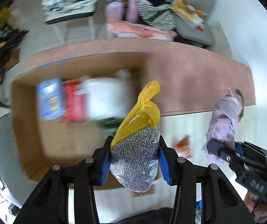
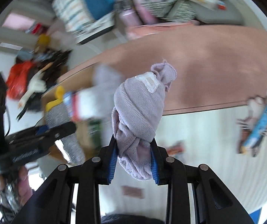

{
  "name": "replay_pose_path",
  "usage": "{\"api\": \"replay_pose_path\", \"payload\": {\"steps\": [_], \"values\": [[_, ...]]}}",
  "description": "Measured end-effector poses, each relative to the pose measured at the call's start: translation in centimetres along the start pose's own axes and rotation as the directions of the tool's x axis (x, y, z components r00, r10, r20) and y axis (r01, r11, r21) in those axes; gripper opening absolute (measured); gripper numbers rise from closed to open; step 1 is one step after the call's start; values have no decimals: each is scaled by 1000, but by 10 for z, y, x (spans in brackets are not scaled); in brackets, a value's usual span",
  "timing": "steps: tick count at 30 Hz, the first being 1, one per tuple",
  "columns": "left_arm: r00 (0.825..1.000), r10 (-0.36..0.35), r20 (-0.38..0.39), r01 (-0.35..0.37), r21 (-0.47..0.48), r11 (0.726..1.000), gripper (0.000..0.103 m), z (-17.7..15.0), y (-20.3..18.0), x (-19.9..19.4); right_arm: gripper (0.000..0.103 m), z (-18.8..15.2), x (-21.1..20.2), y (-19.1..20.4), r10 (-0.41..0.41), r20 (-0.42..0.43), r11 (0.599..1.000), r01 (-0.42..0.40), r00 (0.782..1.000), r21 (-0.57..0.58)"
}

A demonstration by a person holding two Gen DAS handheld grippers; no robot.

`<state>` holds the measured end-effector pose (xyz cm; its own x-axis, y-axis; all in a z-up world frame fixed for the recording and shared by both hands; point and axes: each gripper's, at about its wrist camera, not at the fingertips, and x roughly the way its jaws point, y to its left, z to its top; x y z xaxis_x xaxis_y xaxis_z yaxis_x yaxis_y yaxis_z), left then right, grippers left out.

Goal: Organize soft objects
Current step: 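Carry scrubber and cloth into the box and open both grippers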

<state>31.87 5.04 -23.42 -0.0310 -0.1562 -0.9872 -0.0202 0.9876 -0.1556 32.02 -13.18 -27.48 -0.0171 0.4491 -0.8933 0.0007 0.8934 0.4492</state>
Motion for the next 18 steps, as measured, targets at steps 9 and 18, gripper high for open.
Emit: {"api": "replay_pose_path", "payload": {"steps": [9,18], "values": [[991,3,-131,-23,-154,988,42,-2,139,32,32,-24,110,150,-26,-130,987,4,991,-163],[959,-80,-272,36,-160,986,42,0,166,99,33,-29,195,158,-133,-218,976,90,967,-197]]}}
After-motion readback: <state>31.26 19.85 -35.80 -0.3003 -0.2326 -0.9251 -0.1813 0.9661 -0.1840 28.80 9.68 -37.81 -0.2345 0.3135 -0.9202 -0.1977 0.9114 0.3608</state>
